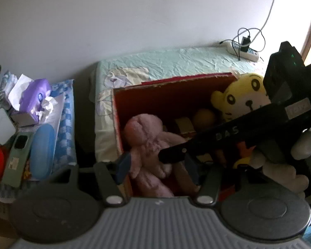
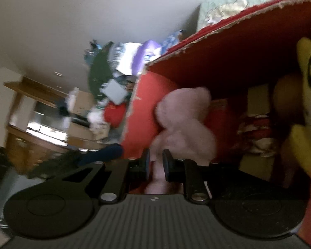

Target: Organize objects

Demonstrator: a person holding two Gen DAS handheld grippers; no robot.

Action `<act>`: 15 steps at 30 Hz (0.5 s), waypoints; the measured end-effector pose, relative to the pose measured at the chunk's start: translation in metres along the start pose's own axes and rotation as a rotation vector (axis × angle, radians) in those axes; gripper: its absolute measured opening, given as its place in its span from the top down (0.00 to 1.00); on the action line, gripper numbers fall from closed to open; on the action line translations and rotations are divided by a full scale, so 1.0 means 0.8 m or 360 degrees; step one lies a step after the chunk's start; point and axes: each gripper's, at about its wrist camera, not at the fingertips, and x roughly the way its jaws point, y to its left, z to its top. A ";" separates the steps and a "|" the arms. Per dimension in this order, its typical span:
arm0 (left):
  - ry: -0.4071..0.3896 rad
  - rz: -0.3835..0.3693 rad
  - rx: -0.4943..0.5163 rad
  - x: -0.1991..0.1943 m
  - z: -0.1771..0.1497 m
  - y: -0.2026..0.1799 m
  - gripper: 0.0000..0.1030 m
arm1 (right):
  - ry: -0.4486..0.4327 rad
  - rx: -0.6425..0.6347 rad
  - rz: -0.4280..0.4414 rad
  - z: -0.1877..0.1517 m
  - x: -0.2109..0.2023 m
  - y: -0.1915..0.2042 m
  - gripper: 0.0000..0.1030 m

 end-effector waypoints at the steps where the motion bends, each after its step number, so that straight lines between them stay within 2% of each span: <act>1: -0.0005 -0.0014 -0.0010 -0.001 0.000 0.003 0.43 | -0.0031 -0.0017 0.0001 0.000 -0.008 0.003 0.77; 3: -0.0025 -0.0018 -0.0023 -0.004 0.000 0.003 0.41 | -0.0092 -0.0061 0.0045 -0.002 -0.028 0.010 0.67; 6: -0.0012 -0.0006 -0.0001 -0.001 0.001 -0.001 0.41 | -0.0161 -0.0083 0.0092 -0.005 -0.053 0.015 0.61; 9: 0.0012 0.0005 0.0034 0.006 0.001 -0.008 0.41 | -0.0249 0.0059 0.0335 -0.007 -0.076 0.000 0.57; 11: 0.0023 0.0006 0.0050 0.010 0.001 -0.012 0.41 | -0.0351 0.0173 0.0374 -0.010 -0.088 -0.014 0.56; 13: 0.0035 0.0004 0.0067 0.015 0.002 -0.015 0.41 | -0.0472 0.0207 0.0314 -0.016 -0.103 -0.018 0.56; 15: 0.0026 0.0002 0.0083 0.014 0.002 -0.018 0.41 | -0.0540 0.0135 0.0164 -0.020 -0.117 -0.012 0.56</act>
